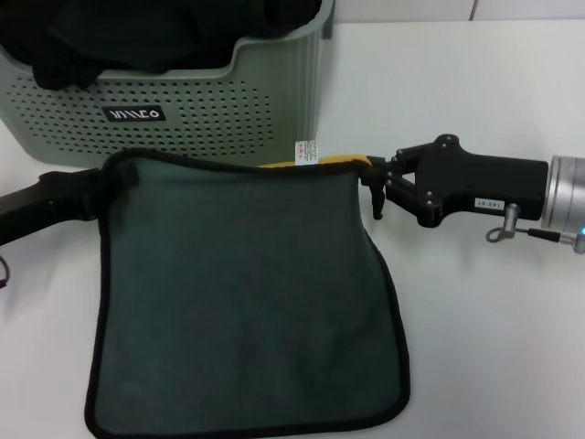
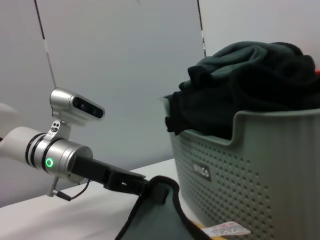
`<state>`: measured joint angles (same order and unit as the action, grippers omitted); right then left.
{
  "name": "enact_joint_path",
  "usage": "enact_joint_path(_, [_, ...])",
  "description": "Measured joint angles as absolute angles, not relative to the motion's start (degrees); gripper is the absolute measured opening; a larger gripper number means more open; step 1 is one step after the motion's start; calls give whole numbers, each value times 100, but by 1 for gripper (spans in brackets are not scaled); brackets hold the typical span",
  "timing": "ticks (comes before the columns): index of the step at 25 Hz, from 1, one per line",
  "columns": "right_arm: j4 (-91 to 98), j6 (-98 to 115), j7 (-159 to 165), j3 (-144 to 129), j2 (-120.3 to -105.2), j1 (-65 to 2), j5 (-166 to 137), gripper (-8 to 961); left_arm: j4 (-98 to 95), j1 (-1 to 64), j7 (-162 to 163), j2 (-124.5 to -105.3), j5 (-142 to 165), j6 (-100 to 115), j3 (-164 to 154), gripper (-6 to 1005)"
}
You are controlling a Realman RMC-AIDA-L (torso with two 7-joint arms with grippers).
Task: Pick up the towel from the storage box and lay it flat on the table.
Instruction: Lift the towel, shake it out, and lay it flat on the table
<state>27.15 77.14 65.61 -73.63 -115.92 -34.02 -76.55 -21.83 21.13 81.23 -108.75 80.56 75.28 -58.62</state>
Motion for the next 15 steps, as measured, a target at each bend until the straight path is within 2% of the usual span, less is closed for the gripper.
enact_joint_path(11, [2717, 7390, 6659, -7329, -11539, -3665, -7675, 71, -1960, 2363, 8004, -10975, 8040, 7174, -5862, 26])
enact_joint_path(15, [2721, 7285, 6665, -7276, -11568, -3618, -7642, 79, -1932, 2332, 7986, -11001, 8011, 7077, -5784, 27])
